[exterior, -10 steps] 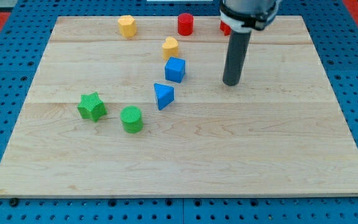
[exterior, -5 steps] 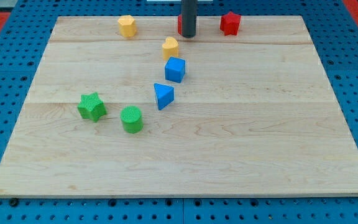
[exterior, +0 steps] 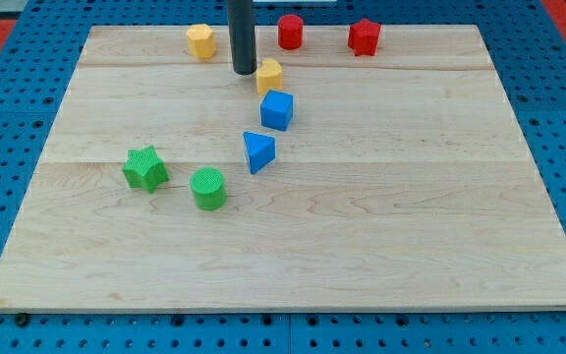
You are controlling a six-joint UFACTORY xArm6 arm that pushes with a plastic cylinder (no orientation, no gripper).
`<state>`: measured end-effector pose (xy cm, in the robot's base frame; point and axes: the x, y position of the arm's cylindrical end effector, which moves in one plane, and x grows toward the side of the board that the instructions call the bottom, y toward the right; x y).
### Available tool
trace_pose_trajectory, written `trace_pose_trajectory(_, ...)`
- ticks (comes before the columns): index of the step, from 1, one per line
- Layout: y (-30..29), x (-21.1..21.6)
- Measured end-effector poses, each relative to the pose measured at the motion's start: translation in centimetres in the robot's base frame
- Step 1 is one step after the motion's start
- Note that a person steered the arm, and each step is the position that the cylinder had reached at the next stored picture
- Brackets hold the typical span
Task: Place the yellow heart above the blue cube
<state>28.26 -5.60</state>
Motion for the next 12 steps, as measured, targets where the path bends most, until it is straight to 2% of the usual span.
trace_pose_trajectory(2,0.6,2.8)
trace_pose_trajectory(4,6.3,2.1)
trace_pose_trajectory(5,5.2,2.1)
trace_pose_trajectory(6,6.9,1.6)
trace_pose_trajectory(8,15.3,1.3)
trace_pose_trajectory(10,14.4,1.8)
trace_pose_trajectory(11,16.7,1.4)
trace_pose_trajectory(12,16.7,-0.5)
